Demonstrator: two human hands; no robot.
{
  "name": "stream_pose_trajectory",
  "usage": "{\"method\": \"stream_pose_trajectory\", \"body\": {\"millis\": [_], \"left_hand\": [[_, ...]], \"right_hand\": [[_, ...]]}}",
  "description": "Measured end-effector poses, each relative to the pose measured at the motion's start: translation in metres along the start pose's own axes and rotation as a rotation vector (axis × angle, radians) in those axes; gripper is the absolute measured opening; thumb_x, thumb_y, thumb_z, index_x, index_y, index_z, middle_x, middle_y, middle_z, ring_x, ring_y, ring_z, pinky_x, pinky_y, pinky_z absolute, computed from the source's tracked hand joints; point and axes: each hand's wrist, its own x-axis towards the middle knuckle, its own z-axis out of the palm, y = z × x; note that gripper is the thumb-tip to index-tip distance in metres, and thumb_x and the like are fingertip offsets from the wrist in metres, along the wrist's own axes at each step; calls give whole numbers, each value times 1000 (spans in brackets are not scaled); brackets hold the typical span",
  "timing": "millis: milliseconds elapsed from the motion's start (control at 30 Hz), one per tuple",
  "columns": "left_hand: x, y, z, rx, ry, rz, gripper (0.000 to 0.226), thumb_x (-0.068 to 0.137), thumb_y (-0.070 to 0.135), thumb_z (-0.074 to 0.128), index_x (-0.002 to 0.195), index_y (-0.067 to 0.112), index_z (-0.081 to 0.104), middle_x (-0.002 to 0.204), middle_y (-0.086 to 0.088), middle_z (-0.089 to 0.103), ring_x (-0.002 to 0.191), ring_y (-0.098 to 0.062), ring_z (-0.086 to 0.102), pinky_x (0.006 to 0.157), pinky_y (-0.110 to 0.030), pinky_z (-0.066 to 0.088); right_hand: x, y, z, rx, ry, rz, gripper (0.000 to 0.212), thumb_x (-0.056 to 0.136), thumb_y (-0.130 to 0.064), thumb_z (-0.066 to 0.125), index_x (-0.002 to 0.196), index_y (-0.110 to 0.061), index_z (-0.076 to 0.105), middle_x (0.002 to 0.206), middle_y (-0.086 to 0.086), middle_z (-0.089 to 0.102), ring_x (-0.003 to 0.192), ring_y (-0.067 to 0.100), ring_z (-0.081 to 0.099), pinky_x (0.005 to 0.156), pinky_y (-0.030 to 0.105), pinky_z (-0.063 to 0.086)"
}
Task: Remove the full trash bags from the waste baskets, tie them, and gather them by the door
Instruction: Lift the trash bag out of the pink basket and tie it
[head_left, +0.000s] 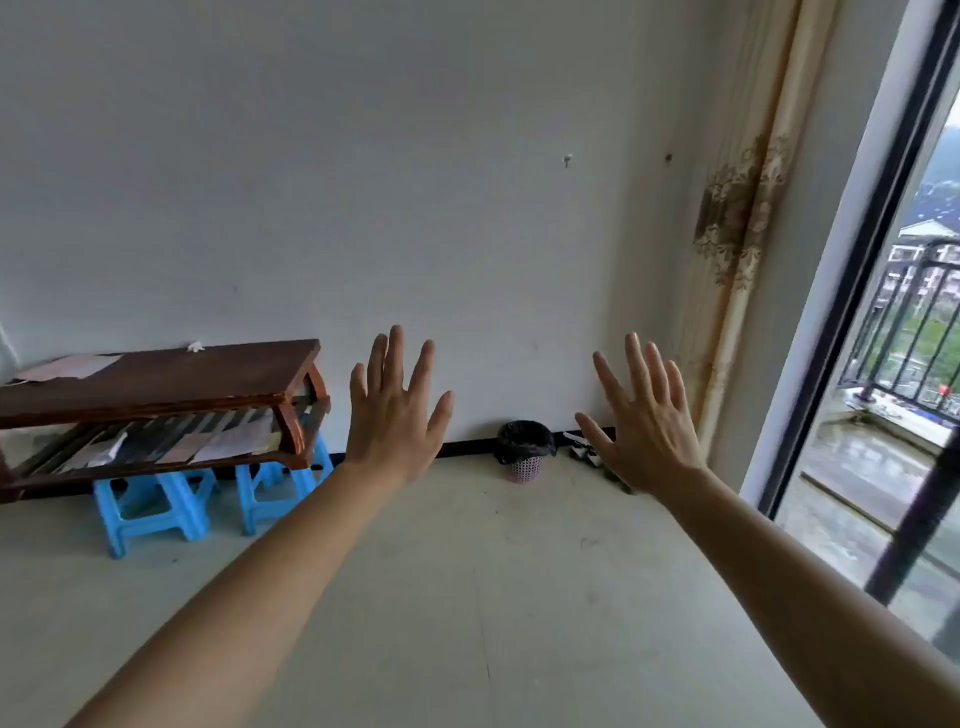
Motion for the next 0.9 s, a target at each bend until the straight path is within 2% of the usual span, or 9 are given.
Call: {"method": "stream_pose_trajectory", "body": {"millis": [233, 400, 567, 700, 900], "left_hand": [[93, 23, 150, 6, -159, 4, 73, 98, 56, 17, 159, 17, 19, 167, -20, 4, 153, -38, 7, 119, -58, 16], [178, 47, 250, 13, -309, -64, 68, 104, 52, 22, 161, 21, 0, 167, -16, -15, 154, -34, -8, 122, -56, 9], [274, 55, 312, 2, -315, -75, 68, 104, 53, 22, 160, 23, -5, 166, -15, -18, 154, -33, -11, 122, -54, 6], [333, 46, 366, -13, -310, -95, 69, 104, 53, 22, 160, 23, -2, 166, -16, -15, 154, -34, -8, 122, -55, 8], [423, 19, 489, -42, -329, -85, 69, 104, 52, 25, 161, 22, 1, 167, -16, -13, 154, -34, -7, 122, -54, 9]], "right_hand": [[54, 74, 129, 19, -40, 72, 80, 95, -68, 29, 160, -23, 13, 166, 18, 0, 153, 38, 3, 124, 53, 11], [116, 137, 220, 76, -148, 145, 82, 94, -68, 29, 159, -21, 14, 166, 19, 2, 152, 40, 7, 122, 55, 14], [209, 190, 277, 87, -176, 166, 82, 94, -68, 32, 159, -20, 15, 165, 19, 5, 151, 41, 11, 121, 54, 16], [269, 218, 334, 62, -202, 108, 83, 95, -69, 31, 160, -21, 11, 165, 20, 3, 152, 40, 9, 123, 54, 15], [367, 246, 459, 66, -240, 120, 82, 96, -67, 36, 160, -21, 11, 166, 20, 4, 152, 40, 9, 122, 53, 14]]}}
